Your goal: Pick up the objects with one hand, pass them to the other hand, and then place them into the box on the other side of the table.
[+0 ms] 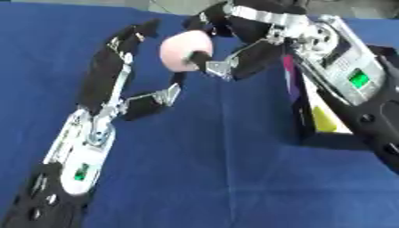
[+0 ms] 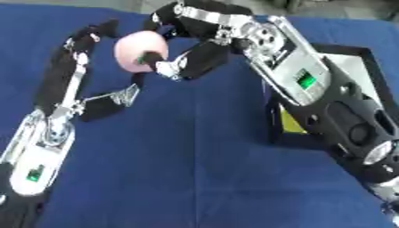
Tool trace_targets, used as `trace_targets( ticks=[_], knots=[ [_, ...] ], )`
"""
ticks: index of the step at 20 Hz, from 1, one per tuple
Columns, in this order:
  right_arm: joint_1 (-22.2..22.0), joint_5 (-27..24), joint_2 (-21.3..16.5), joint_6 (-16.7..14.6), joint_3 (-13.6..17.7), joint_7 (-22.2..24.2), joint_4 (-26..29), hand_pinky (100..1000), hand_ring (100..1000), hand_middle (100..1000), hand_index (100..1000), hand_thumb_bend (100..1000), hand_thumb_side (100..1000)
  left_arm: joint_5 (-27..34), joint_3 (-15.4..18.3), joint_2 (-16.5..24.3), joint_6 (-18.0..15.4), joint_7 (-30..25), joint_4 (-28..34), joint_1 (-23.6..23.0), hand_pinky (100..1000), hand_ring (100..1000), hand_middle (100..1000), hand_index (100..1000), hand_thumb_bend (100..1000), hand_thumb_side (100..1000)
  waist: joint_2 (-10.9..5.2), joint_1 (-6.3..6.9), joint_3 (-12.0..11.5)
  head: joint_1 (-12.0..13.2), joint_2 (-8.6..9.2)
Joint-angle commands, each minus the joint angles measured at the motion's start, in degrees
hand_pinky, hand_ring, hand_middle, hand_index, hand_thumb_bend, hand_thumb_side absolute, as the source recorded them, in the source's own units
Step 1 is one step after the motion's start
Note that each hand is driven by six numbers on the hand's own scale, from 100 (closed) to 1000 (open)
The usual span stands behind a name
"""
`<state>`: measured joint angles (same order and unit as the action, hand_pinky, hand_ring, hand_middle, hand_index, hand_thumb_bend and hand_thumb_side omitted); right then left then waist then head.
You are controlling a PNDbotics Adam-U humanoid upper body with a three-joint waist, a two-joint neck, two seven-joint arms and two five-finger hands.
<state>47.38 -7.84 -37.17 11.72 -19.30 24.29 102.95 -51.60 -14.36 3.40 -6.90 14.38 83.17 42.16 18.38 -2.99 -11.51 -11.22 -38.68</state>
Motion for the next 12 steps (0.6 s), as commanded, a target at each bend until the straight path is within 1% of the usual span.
trace_targets(
  ticks=[1, 4, 7, 9, 12],
  knots=[
    [-1.3, -3.4, -4.5, 1.2, 3.6, -1.7, 2.3, 900, 1000, 674, 696, 100, 221, 2.8, 1.9, 3.7, 2.2, 0.2, 0.6, -0.5, 811, 729, 637, 858, 141, 427, -2.02, 0.32, 0.3, -0.2, -0.13],
    [-5.2, -6.9, -7.9, 2.5, 7.5, -4.2, 3.0, 906, 1000, 682, 703, 100, 229, 5.8, 3.5, 7.9, 3.0, 0.1, 1.3, -2.4, 800, 699, 609, 823, 100, 430, -2.11, 0.60, 0.8, -0.8, -0.42],
    [-9.5, -9.3, -11.1, 3.0, 11.2, -6.8, 3.5, 912, 1000, 690, 711, 100, 231, 9.3, 4.9, 11.6, 3.4, -0.3, 2.4, -4.2, 802, 682, 594, 802, 100, 441, -2.01, 0.87, 1.0, -1.5, -0.56],
    [-13.4, -10.5, -13.4, 2.6, 14.4, -9.0, 3.3, 915, 1000, 693, 714, 100, 234, 12.7, 6.2, 14.2, 3.8, -0.3, 3.6, -5.6, 803, 681, 594, 802, 100, 454, -1.80, 1.10, 1.1, -1.9, -0.40],
    [-18.9, -10.8, -15.8, 1.5, 18.5, -12.6, 2.7, 919, 1000, 698, 718, 100, 233, 18.1, 8.3, 17.6, 3.7, -0.7, 5.7, -7.8, 808, 692, 614, 813, 100, 507, -1.46, 1.37, 1.4, -3.2, 0.06]
  ],
)
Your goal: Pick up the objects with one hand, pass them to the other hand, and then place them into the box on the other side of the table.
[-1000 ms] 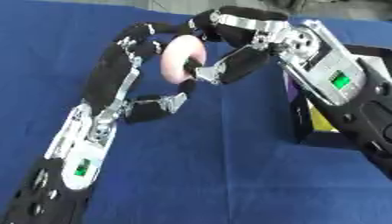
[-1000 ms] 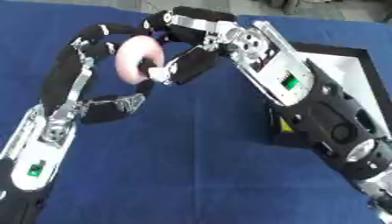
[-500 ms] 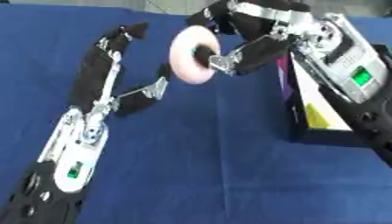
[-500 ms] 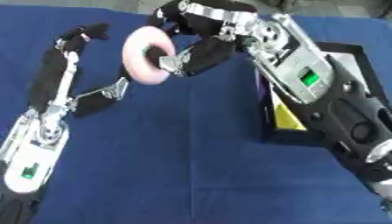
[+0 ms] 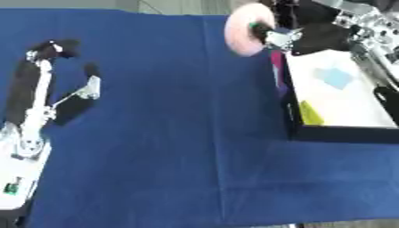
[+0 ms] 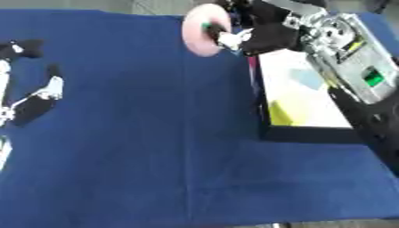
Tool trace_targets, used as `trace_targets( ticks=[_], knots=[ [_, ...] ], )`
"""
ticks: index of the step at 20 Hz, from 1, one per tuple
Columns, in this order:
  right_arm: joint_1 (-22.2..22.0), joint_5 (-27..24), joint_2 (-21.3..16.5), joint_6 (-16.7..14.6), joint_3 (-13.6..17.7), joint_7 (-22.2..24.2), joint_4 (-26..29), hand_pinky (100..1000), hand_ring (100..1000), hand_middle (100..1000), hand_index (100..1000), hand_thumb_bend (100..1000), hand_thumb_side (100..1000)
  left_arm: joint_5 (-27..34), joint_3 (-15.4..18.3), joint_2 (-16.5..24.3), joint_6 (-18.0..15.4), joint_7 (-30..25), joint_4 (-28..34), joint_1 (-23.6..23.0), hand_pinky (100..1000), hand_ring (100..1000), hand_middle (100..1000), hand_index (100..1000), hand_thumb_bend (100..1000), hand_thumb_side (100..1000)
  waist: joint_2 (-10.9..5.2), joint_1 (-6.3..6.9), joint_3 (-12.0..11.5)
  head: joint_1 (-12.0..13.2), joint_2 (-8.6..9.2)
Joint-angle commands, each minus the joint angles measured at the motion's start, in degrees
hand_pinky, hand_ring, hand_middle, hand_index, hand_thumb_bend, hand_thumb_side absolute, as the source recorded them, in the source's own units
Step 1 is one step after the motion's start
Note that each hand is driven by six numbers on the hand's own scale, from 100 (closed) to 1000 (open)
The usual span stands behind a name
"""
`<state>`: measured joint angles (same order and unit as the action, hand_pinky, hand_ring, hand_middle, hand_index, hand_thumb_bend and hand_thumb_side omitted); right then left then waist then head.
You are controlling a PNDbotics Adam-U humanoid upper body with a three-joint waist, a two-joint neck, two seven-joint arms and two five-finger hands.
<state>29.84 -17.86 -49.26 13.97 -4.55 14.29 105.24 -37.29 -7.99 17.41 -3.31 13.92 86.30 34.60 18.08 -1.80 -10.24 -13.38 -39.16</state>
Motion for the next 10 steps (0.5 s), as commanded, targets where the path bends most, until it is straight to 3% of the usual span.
trace_targets(
  ticks=[1, 5, 10],
  knots=[
    [-3.0, -0.9, -4.3, -1.3, 5.0, -3.8, -0.1, 919, 1000, 699, 718, 100, 233, 5.3, 2.7, 4.4, 0.2, -0.3, 3.2, -1.0, 809, 695, 618, 815, 100, 521, -1.04, 0.27, 0.1, -1.7, 0.68],
    [-8.8, 0.7, -5.8, -3.4, 8.6, -8.1, -3.3, 917, 1000, 698, 717, 100, 222, 9.3, 5.2, 6.8, 0.8, 0.3, 5.8, -3.3, 813, 697, 624, 820, 100, 550, -0.60, 0.61, 0.2, -4.8, 1.45],
    [-14.9, 4.6, -6.0, -6.3, 11.7, -12.1, -7.1, 911, 1000, 700, 718, 100, 210, 12.2, 7.4, 8.0, 0.9, 2.3, 8.0, -5.4, 821, 700, 627, 825, 100, 583, 0.05, 0.97, 0.4, -5.6, 2.73]
  ],
)
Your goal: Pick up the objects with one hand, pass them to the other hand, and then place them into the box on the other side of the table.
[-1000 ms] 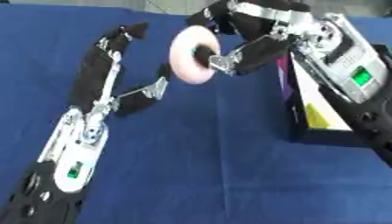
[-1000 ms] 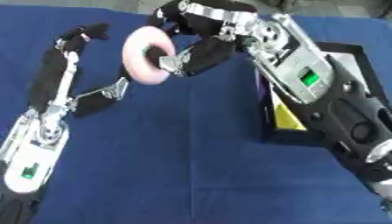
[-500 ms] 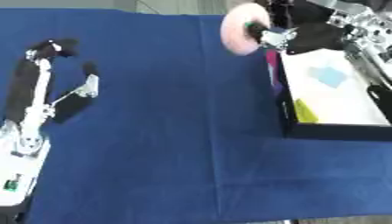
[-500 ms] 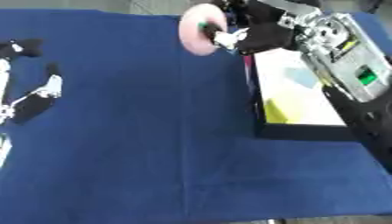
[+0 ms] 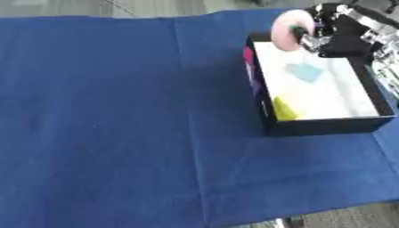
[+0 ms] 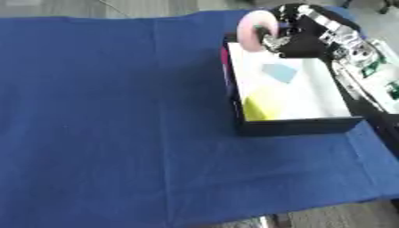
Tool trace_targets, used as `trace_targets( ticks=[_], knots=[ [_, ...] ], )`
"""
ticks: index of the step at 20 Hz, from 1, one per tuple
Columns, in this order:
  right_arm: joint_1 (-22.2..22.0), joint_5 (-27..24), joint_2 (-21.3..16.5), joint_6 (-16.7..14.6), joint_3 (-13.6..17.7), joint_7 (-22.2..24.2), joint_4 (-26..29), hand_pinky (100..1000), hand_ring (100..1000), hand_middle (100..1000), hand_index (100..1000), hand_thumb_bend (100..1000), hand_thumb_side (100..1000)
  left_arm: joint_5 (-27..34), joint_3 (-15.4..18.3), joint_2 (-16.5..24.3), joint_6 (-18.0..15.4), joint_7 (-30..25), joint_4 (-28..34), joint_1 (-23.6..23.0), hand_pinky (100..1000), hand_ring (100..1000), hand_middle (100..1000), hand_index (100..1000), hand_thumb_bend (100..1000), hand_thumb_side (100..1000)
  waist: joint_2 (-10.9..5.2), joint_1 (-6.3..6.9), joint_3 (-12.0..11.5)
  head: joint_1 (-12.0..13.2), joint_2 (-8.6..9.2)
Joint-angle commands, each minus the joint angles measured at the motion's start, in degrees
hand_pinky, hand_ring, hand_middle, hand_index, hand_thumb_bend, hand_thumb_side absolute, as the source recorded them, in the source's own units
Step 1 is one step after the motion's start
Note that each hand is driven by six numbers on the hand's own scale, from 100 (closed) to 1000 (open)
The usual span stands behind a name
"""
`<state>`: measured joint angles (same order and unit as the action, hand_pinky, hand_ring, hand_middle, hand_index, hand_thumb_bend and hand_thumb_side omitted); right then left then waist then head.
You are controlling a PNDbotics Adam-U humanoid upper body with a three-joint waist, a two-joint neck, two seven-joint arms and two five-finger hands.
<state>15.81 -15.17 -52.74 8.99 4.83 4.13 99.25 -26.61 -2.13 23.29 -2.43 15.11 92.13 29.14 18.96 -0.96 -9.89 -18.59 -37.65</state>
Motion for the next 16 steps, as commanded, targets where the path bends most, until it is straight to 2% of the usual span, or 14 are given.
trace_targets(
  ticks=[1, 4, 6, 9, 10, 14, 16],
  knots=[
    [-1.9, 2.8, -2.3, -1.9, 2.6, -2.5, -1.6, 910, 1000, 703, 721, 100, 208, 2.2, 1.9, 2.1, 0.0, 1.5, 2.6, -0.2, 823, 702, 629, 825, 100, 591, -0.74, 0.20, 0.1, -0.3, 1.42],
    [-4.1, 5.9, -1.7, -3.5, 3.2, -3.7, -2.9, 910, 1000, 721, 739, 100, 210, 3.4, 3.0, 2.2, -0.1, 2.8, 3.3, -0.6, 827, 707, 635, 829, 100, 601, -0.55, 0.43, 0.1, 0.0, 1.76],
    [-5.1, 7.8, -1.3, -4.5, 3.6, -4.2, -3.3, 912, 1000, 766, 783, 100, 211, 3.7, 3.4, 2.2, -0.1, 3.4, 3.7, -0.8, 828, 709, 637, 830, 100, 604, -0.49, 0.58, -0.1, 0.0, 1.80],
    [-6.7, 12.3, -1.1, -6.4, 3.8, -3.7, -3.5, 957, 1000, 958, 947, 100, 100, 3.8, 3.9, 2.3, 0.0, 4.1, 3.9, -0.9, 830, 711, 639, 831, 100, 601, -0.49, 0.66, -0.2, 0.3, 1.74],
    [-7.2, 14.0, -1.0, -7.3, 3.9, -3.2, -3.5, 978, 1000, 1000, 1000, 100, 100, 3.9, 4.1, 2.3, 0.1, 4.4, 4.0, -1.0, 830, 711, 639, 831, 100, 601, -0.50, 0.66, -0.2, 0.4, 1.72],
    [-8.6, 20.8, -0.2, -10.9, 4.7, -1.0, -4.0, 1000, 1000, 1000, 1000, 100, 100, 3.9, 4.5, 2.4, 0.5, 5.1, 4.1, -1.2, 833, 714, 642, 833, 100, 604, -0.57, 0.59, -0.2, 0.8, 1.15],
    [-9.1, 22.5, 0.2, -12.0, 5.2, -1.1, -4.3, 1000, 1000, 1000, 1000, 100, 136, 4.0, 4.8, 2.5, 0.7, 5.4, 4.2, -1.4, 833, 715, 643, 832, 100, 604, -0.58, 0.54, -0.2, 1.1, 0.93]
  ],
)
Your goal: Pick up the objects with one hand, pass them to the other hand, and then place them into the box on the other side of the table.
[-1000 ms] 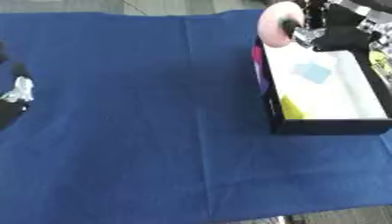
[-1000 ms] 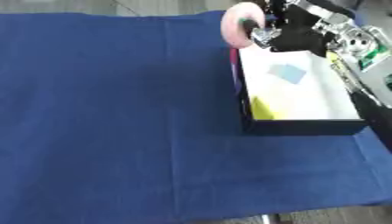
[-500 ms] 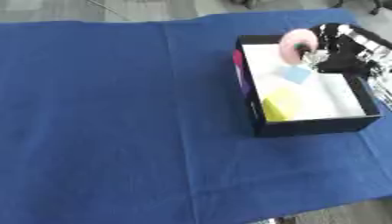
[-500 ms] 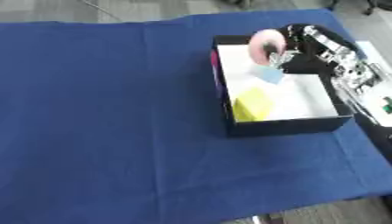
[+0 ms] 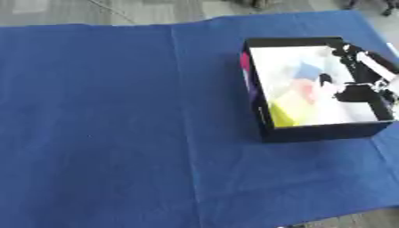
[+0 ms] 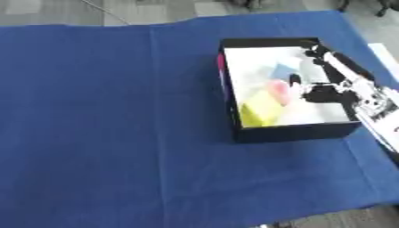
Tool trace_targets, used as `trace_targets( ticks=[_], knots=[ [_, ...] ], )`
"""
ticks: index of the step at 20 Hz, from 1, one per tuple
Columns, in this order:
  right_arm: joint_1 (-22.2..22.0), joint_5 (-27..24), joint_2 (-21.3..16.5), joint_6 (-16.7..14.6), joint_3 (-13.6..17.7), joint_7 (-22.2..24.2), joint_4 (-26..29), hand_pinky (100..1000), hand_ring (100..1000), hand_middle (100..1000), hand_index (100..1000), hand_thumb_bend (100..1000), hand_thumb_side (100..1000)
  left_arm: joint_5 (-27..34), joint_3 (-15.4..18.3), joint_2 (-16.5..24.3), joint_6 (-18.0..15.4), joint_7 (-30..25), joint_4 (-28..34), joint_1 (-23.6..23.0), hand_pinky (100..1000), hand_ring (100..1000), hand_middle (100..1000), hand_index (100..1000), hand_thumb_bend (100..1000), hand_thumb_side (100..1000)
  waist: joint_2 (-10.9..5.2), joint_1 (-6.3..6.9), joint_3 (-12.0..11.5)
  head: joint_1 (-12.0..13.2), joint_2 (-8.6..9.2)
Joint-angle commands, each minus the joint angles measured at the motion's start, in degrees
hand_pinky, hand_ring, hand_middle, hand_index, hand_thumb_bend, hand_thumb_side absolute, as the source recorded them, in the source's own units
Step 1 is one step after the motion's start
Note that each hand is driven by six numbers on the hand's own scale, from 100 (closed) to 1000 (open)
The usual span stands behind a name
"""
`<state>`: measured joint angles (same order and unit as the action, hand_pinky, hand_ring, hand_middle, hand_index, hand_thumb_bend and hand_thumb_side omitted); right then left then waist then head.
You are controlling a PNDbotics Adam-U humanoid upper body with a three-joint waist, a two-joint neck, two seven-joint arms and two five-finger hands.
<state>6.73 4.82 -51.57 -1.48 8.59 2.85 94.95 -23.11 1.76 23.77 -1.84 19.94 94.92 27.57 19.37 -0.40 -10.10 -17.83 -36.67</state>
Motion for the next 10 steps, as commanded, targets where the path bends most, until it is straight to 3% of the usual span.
trace_targets(
  ticks=[1, 5, 6, 7, 10],
  knots=[
    [-0.2, 2.8, -0.8, -1.9, 1.6, -0.1, 0.0, 1000, 1000, 1000, 1000, 100, 136, 0.5, 1.0, 2.0, 0.2, 0.6, 1.4, 0.0, 833, 715, 644, 832, 100, 607, -0.98, -0.04, 0.0, 0.5, -0.05],
    [-0.7, 2.1, 0.1, -2.4, 2.3, -1.4, 0.9, 1000, 1000, 1000, 1000, 100, 179, 0.6, 1.2, 2.2, 0.4, 0.8, 1.5, -0.4, 833, 716, 644, 832, 100, 607, -1.04, -0.17, -0.2, 1.3, -0.19],
    [-0.5, 0.4, 0.7, -2.2, 2.6, -2.2, 1.9, 1000, 1000, 1000, 1000, 100, 309, 0.7, 1.4, 2.2, 0.5, 0.9, 1.6, -0.5, 833, 716, 644, 831, 100, 609, -1.07, -0.20, -0.3, 1.5, -0.24],
    [-0.2, -2.7, 1.7, -2.1, 3.0, -3.4, 3.7, 1000, 1000, 1000, 1000, 100, 452, 0.9, 1.6, 2.2, 0.6, 1.1, 1.8, -0.6, 832, 715, 643, 831, 100, 611, -1.07, -0.24, -0.3, 1.7, -0.28],
    [-0.1, -18.5, 5.6, -4.0, 2.6, -5.2, 14.0, 1000, 1000, 1000, 1000, 100, 527, 2.2, 2.7, 2.3, 1.0, 1.7, 2.3, -1.0, 827, 719, 656, 839, 100, 644, -1.01, -0.44, -0.6, 2.4, -0.19]
  ],
)
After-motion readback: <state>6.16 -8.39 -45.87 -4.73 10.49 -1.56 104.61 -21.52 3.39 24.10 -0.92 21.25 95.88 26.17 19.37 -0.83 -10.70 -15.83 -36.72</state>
